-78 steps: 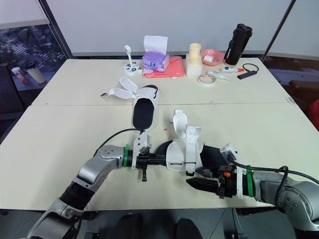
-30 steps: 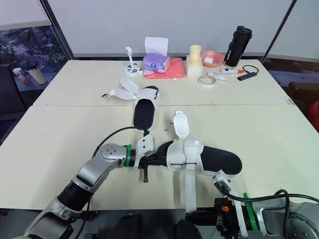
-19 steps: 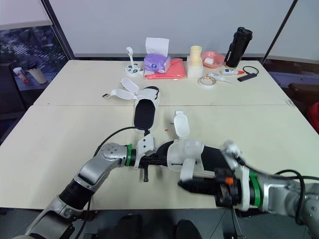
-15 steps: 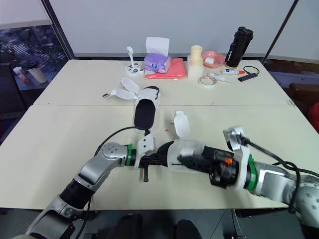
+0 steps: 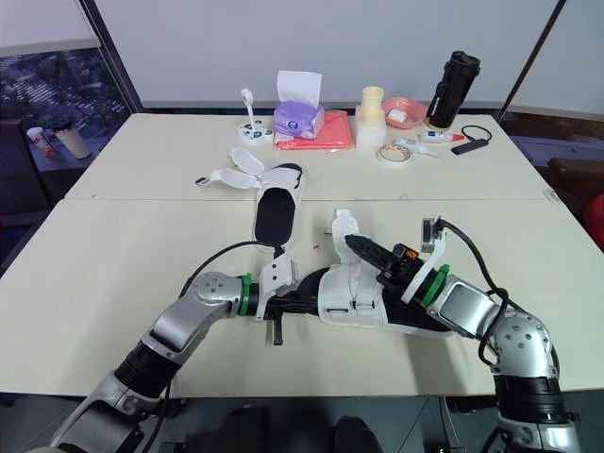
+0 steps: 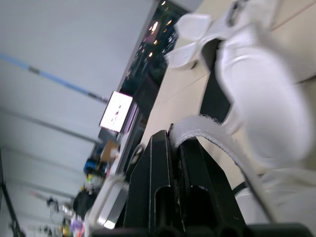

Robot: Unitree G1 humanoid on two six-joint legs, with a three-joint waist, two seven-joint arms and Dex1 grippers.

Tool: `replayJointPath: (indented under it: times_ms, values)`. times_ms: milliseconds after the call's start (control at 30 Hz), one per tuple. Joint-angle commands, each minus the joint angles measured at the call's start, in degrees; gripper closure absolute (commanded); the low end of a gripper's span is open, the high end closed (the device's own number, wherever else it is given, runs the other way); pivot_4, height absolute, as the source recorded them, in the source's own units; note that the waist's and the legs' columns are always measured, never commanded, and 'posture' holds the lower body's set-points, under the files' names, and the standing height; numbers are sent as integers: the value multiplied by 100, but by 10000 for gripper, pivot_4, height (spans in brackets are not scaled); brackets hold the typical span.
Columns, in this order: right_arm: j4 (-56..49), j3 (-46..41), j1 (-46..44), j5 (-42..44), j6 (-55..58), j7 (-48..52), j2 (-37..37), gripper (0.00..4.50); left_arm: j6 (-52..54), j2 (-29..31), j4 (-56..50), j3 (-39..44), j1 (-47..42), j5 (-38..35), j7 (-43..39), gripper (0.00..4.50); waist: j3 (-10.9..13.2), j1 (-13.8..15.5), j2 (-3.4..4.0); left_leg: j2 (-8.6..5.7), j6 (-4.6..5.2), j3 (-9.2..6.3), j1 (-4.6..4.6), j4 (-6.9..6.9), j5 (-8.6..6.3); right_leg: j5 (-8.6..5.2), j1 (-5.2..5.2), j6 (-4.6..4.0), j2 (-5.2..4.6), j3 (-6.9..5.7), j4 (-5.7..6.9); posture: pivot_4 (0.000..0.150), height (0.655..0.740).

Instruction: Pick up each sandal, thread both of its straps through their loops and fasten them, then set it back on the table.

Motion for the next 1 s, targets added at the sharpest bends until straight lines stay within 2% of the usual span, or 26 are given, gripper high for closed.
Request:
replayJointPath:
  times_ms: [33,100,233,333,367,467,600,733,900,1000]
  values:
    - [-7,-386,-83,35,-136,-163,59,41719,302,63,389,-355,275,251,32,45000,-1,-1,1,0,0,0,0,0,0,0,0,0,0,0,0,1500,7400]
    - [-16,-425,-87,-37,-137,-235,88,34668,300,57,390,-352,277,246,36,45000,-1,0,2,0,0,-1,0,0,0,0,0,0,0,0,1,1500,7400]
    - [-24,-524,-247,-130,-60,-265,-10,14693,286,39,412,-346,269,246,45,45000,-2,-3,3,0,0,0,0,-2,0,0,-1,0,0,0,1,1500,7400]
    - [79,-694,-620,-90,-18,-229,-198,14693,289,19,438,-334,254,244,55,45000,-1,-9,13,0,0,2,0,-1,0,0,-2,0,-1,2,1,1500,7400]
    - [146,-687,-760,-323,-7,-89,-357,14693,292,11,448,-328,247,243,58,45000,-1,-2,14,-2,0,2,0,0,0,0,-1,0,-2,3,1,1500,7400]
    - [245,-312,-1074,-1604,-106,688,-998,14693,293,-12,485,-316,226,244,62,45000,0,20,15,-8,0,0,-1,-1,0,0,-2,0,-6,1,-1,1500,7400]
    - [504,696,-1346,-3465,-541,1864,-1685,14693,264,-36,539,-311,195,259,53,45000,-1,15,16,-9,0,-2,0,-6,0,0,-2,1,-8,-1,-6,1500,7400]
    - [845,1188,-1507,-4277,-649,2700,-1671,14693,245,-74,593,-298,173,263,70,45000,-1,25,17,-11,0,0,0,-3,0,0,0,1,-11,0,-6,1500,7400]
    - [1087,1249,-1617,-4723,-573,3139,-1476,14693,269,-107,573,-252,212,260,130,45000,-1,70,17,-15,0,1,0,1,0,4,1,9,-16,-1,-6,1500,7400]
    - [1185,1108,-1685,-4817,-501,3222,-1307,23236,286,-109,544,-234,240,254,154,45000,-1,86,17,-15,0,0,0,1,0,4,1,9,-16,-1,-6,1500,7400]
